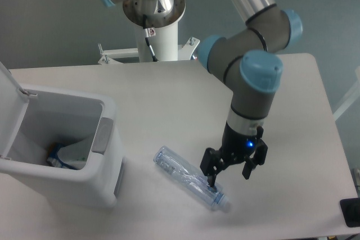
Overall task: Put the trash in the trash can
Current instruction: 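Move the gripper to the clear plastic bottle and lower it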
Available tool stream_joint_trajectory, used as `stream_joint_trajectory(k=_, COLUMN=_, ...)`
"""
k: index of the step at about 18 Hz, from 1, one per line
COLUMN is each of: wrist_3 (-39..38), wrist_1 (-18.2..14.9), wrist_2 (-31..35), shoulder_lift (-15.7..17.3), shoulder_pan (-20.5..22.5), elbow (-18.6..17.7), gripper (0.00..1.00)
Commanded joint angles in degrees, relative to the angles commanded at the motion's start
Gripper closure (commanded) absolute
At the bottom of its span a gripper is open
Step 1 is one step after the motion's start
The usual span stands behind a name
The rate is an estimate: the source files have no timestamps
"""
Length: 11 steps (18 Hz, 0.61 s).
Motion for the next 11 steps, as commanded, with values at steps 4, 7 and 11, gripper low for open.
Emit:
stream_joint_trajectory(k=4, wrist_3=-4.05, wrist_1=-9.76, wrist_2=6.07, shoulder_lift=-5.54, shoulder_pan=-2.55, elbow=7.38, gripper=0.0)
stream_joint_trajectory(k=7, wrist_3=-5.2, wrist_1=-12.94, wrist_2=6.52, shoulder_lift=-7.04, shoulder_pan=-3.08, elbow=9.07, gripper=0.0)
stream_joint_trajectory(k=11, wrist_3=-6.25, wrist_1=-14.52, wrist_2=8.19, shoulder_lift=-8.1, shoulder_pan=-4.57, elbow=8.98, gripper=0.0)
